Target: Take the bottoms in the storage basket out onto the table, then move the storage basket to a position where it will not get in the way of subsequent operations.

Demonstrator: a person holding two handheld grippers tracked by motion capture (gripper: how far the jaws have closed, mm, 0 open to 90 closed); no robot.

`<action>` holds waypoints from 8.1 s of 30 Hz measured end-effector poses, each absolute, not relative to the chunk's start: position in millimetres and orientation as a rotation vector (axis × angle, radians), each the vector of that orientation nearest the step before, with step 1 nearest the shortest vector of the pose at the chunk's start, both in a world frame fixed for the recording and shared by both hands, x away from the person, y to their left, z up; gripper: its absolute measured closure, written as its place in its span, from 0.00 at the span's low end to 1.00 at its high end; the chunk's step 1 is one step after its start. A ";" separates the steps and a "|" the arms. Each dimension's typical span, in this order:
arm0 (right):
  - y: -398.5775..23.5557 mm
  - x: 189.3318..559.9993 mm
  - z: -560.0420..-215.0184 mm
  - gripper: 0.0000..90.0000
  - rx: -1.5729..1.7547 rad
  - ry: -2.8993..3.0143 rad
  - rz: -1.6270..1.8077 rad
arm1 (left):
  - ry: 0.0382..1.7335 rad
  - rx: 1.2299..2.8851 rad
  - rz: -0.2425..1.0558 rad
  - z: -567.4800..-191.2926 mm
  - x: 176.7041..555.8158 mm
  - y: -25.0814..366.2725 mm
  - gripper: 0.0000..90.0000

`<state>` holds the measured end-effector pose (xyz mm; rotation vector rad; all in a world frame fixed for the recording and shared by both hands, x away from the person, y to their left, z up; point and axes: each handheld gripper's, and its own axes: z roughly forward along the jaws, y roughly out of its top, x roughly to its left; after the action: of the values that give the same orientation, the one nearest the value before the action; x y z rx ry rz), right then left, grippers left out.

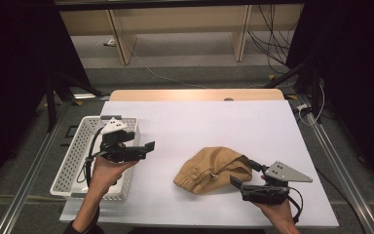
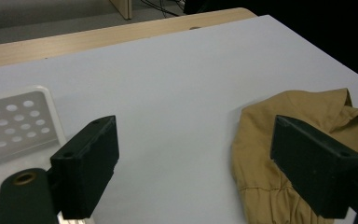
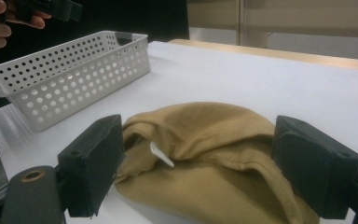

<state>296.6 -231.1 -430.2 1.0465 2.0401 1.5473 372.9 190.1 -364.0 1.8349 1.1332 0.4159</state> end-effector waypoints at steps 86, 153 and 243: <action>-226.2 295.1 -429.3 0.20 1.028 2.045 1.543 | 1.763 1.687 0.627 -399.8 365.5 374.9 0.52; -224.7 295.7 -429.9 0.20 1.021 2.064 1.530 | 1.819 1.694 0.571 -417.7 391.4 345.4 0.93; -225.9 296.4 -430.5 0.20 1.024 2.063 1.528 | 1.299 1.746 0.385 -362.5 373.6 222.0 0.18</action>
<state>296.4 -225.9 -430.5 1.0245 2.0632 1.5281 373.6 222.0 -362.5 1.7464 1.2994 0.3847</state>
